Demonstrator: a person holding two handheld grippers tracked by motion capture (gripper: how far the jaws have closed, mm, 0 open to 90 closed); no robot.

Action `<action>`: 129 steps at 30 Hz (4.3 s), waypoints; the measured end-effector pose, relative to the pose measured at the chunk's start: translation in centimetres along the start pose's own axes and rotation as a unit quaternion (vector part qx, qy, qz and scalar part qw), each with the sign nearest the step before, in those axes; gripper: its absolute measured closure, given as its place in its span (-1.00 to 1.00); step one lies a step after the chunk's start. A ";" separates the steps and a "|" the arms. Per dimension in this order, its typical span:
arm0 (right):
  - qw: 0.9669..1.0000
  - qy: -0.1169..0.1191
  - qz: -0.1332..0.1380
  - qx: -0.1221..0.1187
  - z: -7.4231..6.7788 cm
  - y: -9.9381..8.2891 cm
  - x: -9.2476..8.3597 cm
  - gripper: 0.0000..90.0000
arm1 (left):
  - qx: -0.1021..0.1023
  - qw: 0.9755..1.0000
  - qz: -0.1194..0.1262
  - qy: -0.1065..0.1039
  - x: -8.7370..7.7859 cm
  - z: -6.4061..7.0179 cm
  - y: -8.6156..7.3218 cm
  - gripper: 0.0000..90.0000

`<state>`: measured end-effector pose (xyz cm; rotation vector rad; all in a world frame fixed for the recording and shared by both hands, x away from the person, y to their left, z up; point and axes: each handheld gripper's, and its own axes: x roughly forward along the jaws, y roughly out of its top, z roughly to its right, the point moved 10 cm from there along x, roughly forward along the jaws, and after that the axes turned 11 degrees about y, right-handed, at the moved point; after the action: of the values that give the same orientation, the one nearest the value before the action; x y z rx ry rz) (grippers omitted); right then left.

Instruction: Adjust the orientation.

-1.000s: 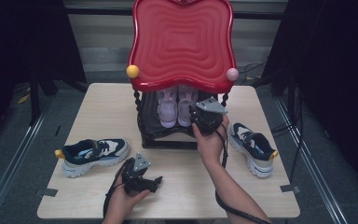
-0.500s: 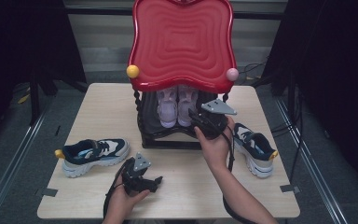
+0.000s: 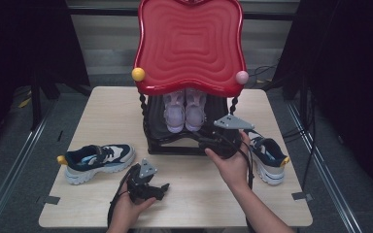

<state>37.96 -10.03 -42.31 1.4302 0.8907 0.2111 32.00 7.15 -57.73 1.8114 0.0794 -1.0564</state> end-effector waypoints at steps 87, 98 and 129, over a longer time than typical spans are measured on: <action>0.980 0.085 -0.177 -0.028 0.6 -18.2 -2.5 -0.70 | 0.015 1.000 -0.018 -0.020 -0.3 0.2 -0.1 -0.73; 0.980 0.087 -0.177 -0.028 0.6 -18.2 -2.5 -0.70 | 0.027 0.998 -0.046 -0.032 -1.3 -0.4 -0.3 -0.66; 0.979 0.091 -0.178 -0.030 0.6 -18.2 -2.4 -0.70 | 0.113 0.981 -0.149 -0.056 -4.4 -1.9 -0.3 -0.57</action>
<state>29.88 -15.29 -57.94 1.1844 1.2625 0.0984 30.32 10.53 -54.71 1.9808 0.1728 -1.4244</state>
